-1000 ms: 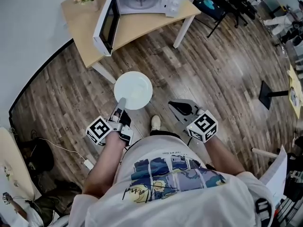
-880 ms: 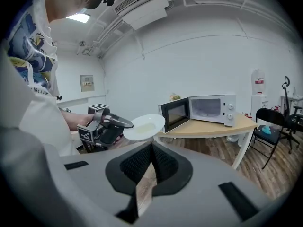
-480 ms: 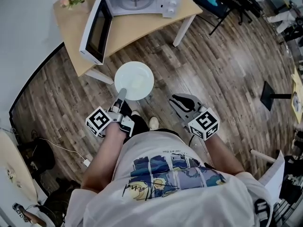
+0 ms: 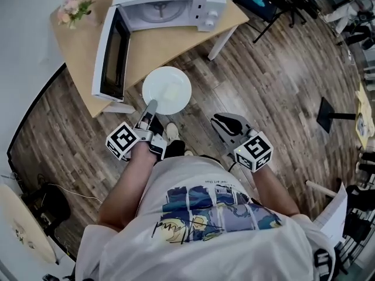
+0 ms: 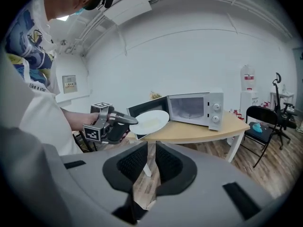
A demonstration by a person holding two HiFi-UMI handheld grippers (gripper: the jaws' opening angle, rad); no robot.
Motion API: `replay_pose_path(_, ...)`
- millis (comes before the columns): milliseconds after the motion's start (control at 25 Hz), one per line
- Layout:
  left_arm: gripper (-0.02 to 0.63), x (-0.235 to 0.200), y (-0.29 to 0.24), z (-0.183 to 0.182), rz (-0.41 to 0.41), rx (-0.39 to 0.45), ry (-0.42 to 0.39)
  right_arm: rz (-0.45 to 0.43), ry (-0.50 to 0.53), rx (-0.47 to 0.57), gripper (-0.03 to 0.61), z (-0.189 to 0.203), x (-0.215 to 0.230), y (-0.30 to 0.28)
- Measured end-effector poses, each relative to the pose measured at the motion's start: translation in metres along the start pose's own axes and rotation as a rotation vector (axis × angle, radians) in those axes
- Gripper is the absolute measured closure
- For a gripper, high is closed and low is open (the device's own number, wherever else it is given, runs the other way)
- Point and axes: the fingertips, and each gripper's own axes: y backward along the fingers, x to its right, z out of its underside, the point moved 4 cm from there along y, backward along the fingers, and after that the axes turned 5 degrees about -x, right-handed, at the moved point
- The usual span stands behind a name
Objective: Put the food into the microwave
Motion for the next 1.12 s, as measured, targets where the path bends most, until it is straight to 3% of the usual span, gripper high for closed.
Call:
replay_pose_path(320,0.598,-0.005,-0.067,-0.055,0.024,-0.056,-0.003,0.074,-0.025,-0.01,0.538,-0.039,0.036,-0.037)
replay_pose_path(560,0.598,-0.013,-0.107,-0.082,0.008,-0.039,0.007,0.068,-0.025,-0.018,0.541,-0.058,0.062,-0.054)
replay_pose_path(1120,0.598,-0.023,-0.211,-0.146,-0.068,0.131,0.077,-0.077,0.043,-0.029,0.549,-0.113,0.197,-0.092)
